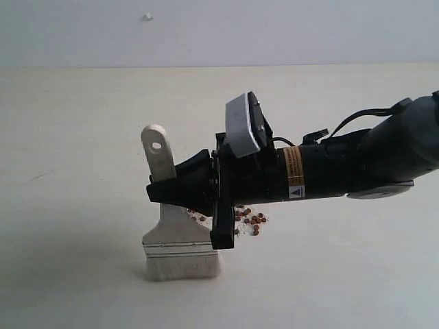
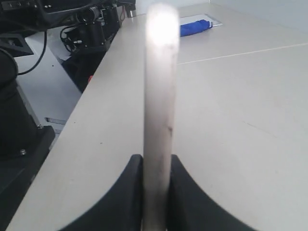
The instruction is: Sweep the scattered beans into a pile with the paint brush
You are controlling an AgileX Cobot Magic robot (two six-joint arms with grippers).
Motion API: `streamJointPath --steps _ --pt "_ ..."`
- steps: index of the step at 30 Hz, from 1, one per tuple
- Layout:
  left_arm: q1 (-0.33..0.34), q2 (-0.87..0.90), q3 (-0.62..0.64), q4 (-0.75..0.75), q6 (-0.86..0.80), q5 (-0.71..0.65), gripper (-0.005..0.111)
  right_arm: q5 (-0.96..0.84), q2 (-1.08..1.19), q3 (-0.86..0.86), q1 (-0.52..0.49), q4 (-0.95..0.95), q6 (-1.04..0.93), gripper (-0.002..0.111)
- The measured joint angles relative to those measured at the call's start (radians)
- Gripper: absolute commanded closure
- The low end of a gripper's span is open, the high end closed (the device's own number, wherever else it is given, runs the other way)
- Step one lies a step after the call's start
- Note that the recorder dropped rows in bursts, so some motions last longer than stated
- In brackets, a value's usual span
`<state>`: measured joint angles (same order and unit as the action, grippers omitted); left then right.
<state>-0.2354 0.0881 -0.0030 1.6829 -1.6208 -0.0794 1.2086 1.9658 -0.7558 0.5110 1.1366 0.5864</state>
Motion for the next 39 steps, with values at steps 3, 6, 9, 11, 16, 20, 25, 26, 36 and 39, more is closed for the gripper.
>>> streamJointPath --steps 3,6,9,11,16,20,25,26,36,39 --pt "0.0 0.0 0.0 0.0 0.0 0.0 0.107 0.002 0.029 0.0 0.0 -0.081 -0.06 0.108" --pt "0.0 0.0 0.0 0.0 0.0 0.0 0.107 0.0 0.053 -0.004 0.0 -0.174 -0.105 0.108" --pt "0.0 0.0 0.0 0.0 0.0 0.0 0.107 -0.027 0.06 -0.004 0.0 -0.302 -0.192 0.108" --pt "0.0 0.0 0.0 0.0 0.0 0.0 0.107 -0.06 0.06 -0.004 0.0 -0.375 -0.239 0.108" --pt "0.0 0.0 0.0 0.0 0.0 0.0 0.107 -0.053 0.046 -0.006 0.0 -0.362 -0.254 0.108" --pt "0.0 0.0 0.0 0.0 0.0 0.0 0.107 -0.047 -0.072 -0.006 0.0 -0.297 -0.187 0.108" --pt "0.0 0.0 0.0 0.0 0.0 0.0 0.107 -0.168 -0.258 -0.006 0.0 -0.159 -0.06 0.108" --pt "0.0 0.0 0.0 0.0 0.0 0.0 0.107 -0.207 -0.298 -0.006 0.0 -0.103 -0.021 0.108" --pt "0.0 0.0 0.0 0.0 0.0 -0.002 0.107 -0.275 -0.535 -0.006 0.0 0.574 0.428 0.108" --pt "0.0 0.0 0.0 0.0 0.0 -0.002 0.107 -0.233 -0.526 0.008 -0.008 0.601 0.42 0.108"
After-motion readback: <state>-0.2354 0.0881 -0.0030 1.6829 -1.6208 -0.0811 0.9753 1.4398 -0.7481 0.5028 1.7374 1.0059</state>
